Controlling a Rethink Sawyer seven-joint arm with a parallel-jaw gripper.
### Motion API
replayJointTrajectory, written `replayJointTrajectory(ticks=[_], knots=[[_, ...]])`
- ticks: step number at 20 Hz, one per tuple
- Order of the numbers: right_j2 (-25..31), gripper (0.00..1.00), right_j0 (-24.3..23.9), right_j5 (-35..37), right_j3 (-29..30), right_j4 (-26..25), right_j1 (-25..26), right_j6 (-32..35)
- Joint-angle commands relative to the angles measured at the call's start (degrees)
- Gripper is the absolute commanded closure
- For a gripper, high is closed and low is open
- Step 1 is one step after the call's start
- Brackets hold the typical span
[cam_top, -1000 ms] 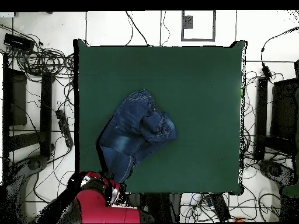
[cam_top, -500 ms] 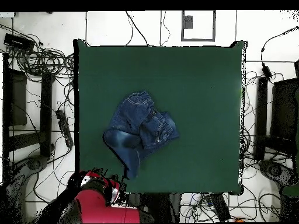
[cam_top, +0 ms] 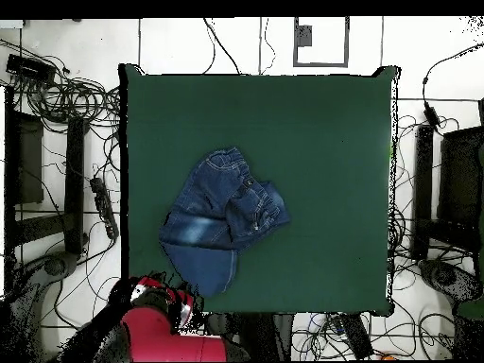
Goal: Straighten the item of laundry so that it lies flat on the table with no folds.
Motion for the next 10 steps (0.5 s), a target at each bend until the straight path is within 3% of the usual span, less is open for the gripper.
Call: replayJointTrajectory(ticks=[1, 10], knots=[[5.4, 0.00, 1.3, -1.3, 4.7, -0.7, 3.8, 4.2], [5.7, 0.00, 0.4, -2.7, 4.1, -1.4, 5.2, 3.3]])
